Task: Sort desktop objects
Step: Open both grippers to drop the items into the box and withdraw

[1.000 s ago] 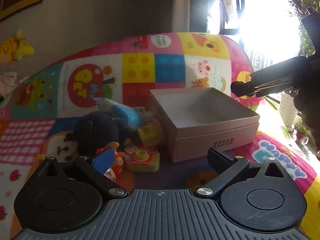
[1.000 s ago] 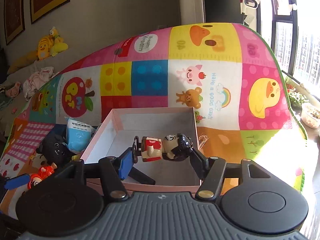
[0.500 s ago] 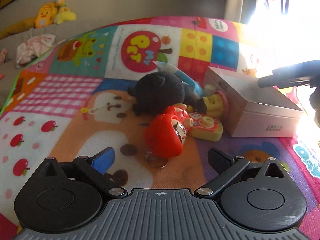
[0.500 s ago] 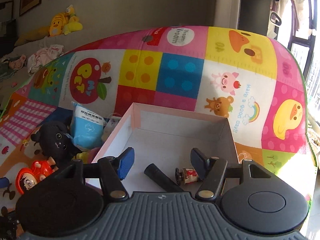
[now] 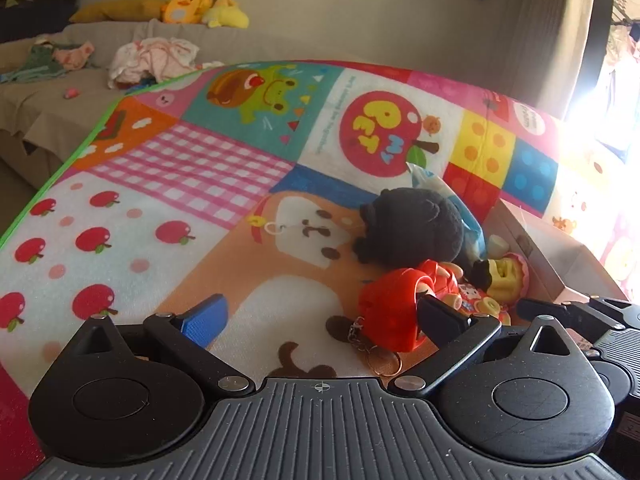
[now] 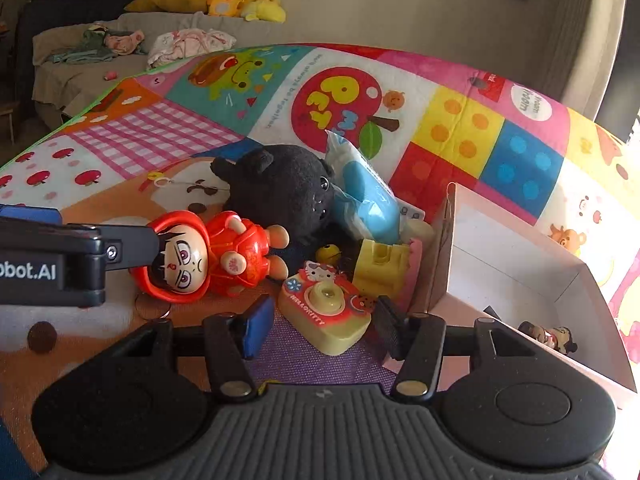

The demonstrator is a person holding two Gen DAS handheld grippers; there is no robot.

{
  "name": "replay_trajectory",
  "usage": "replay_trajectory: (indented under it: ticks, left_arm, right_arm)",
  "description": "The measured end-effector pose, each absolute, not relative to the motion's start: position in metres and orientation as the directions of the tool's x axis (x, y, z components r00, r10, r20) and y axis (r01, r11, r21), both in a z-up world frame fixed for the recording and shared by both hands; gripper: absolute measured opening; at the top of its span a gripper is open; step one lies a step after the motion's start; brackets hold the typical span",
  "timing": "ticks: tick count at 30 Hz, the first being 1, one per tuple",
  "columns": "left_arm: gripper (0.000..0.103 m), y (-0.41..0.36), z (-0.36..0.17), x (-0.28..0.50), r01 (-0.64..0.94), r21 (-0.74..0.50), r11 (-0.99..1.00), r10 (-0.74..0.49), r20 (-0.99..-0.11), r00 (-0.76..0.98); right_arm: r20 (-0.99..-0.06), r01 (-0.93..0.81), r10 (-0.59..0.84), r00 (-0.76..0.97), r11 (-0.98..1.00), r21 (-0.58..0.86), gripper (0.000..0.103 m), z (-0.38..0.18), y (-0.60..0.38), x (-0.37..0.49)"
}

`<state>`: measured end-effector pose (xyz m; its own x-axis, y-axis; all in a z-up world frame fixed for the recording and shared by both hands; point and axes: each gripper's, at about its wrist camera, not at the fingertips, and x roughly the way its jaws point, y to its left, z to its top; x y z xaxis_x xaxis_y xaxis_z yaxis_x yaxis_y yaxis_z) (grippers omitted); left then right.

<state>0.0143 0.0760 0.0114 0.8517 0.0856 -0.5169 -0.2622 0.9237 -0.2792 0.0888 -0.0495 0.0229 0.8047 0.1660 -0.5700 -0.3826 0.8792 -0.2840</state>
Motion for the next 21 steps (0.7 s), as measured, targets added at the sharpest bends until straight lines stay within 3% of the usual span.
replay_trajectory:
  ticks: [2,10,18,21]
  left_arm:
    - [0.103,0.077,0.011,0.015,-0.264,-0.289,0.92,0.08,-0.521,0.85]
    - [0.103,0.081,0.009,0.016,-0.264,-0.311,0.913,0.066,-0.526,0.848]
    - [0.103,0.072,0.011,0.014,-0.244,-0.267,0.932,0.075,-0.516,0.853]
    - [0.103,0.069,0.011,0.015,-0.237,-0.253,0.938,0.077,-0.514,0.854]
  right_arm:
    - [-0.576,-0.392,0.174,0.799,0.876,-0.279,0.055,0.02,-0.046,0.092]
    - [-0.569,-0.424,0.19,0.8,0.851,-0.312,0.031,0.023,-0.062,0.061]
    - [-0.58,-0.377,0.132,0.804,0.867,-0.326,0.032,0.027,-0.102,0.028]
    - [-0.607,-0.359,0.147,0.781,0.901,-0.243,0.046,0.027,-0.113,0.037]
